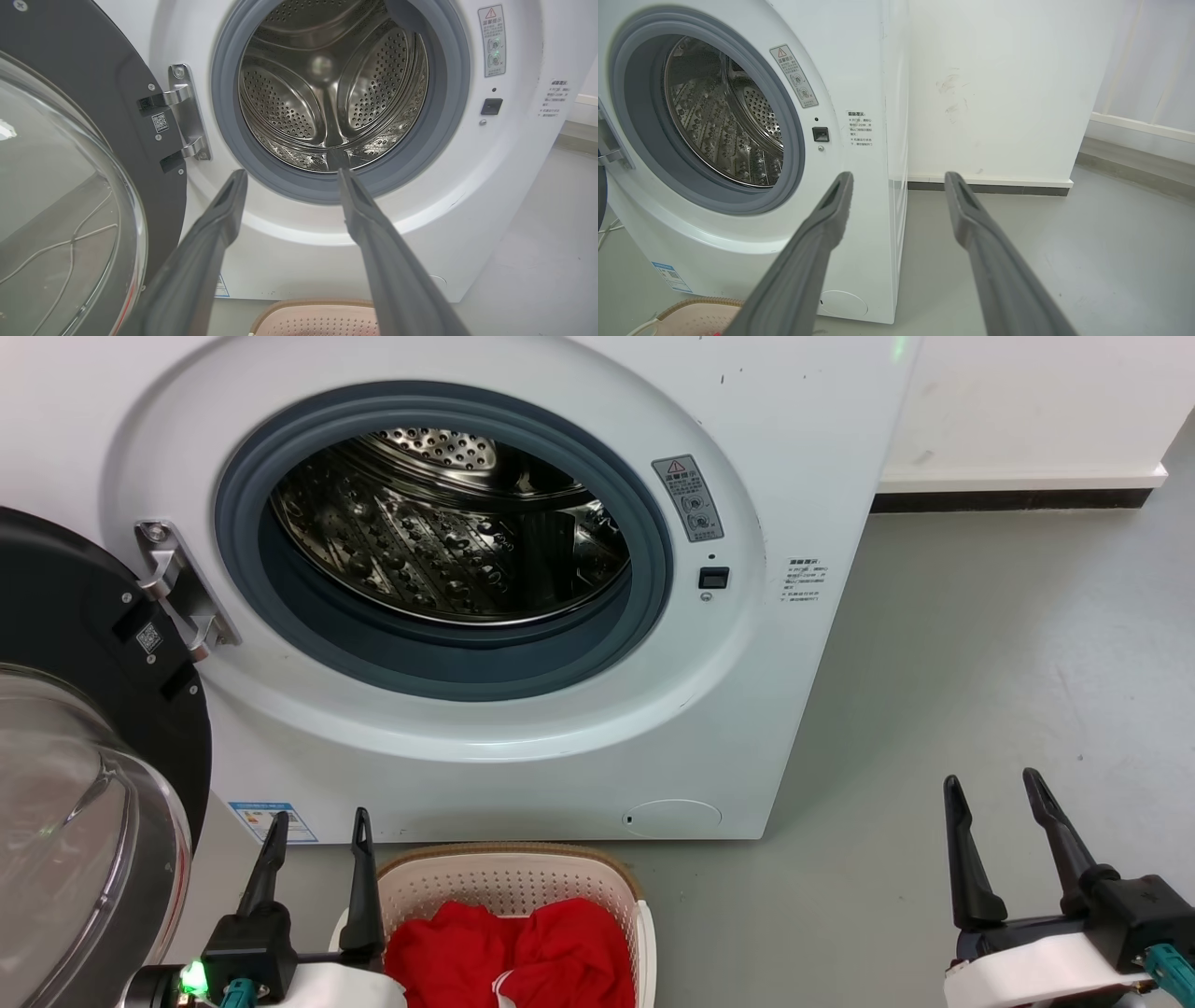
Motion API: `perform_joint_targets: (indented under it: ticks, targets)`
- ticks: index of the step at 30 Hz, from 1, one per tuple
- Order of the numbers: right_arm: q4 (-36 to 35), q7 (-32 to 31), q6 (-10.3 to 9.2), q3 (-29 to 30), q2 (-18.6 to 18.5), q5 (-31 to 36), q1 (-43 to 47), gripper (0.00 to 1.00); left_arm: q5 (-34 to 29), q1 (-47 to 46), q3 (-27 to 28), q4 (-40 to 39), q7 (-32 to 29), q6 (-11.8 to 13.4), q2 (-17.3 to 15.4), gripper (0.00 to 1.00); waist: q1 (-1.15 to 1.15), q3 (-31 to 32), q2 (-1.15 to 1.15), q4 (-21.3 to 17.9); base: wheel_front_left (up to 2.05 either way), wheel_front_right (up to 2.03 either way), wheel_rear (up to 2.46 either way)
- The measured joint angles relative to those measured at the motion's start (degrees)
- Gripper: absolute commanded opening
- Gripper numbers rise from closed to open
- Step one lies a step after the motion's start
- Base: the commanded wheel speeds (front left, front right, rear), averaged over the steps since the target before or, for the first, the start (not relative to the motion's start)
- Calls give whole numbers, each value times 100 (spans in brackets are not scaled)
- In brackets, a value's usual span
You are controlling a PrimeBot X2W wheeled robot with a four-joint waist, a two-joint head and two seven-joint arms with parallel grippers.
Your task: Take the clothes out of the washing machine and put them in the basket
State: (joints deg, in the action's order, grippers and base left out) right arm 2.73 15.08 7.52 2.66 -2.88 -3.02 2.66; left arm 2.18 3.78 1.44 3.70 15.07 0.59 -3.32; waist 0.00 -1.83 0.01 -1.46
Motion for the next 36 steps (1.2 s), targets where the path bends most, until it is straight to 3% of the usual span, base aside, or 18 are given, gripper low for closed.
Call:
perform_joint_targets:
  ticks: [3, 4, 10, 36]
  targets:
    - [-1, 0, 0, -10, 0, 2, -1, 100, 1, 0, 0, -7, 0, 8, 5, 100, 0, -9, 0, 10, 0, 0, 0]
    - [-1, 0, 0, -12, 0, 3, -3, 0, 11, 1, -9, 2, 0, -10, 7, 0, 0, -12, 0, 12, 0, 0, 0]
    - [260, -45, 0, -30, 14, -132, 83, 0, 131, 99, 1, 319, -91, -14, 38, 0, 0, -10, 0, 14, 0, 0, 0]
    - [530, -609, 0, -52, -77, -3156, -150, 0, 3059, -185, 145, 543, -765, -266, 40, 0, 0, 28, 0, 43, 0, 0, 0]
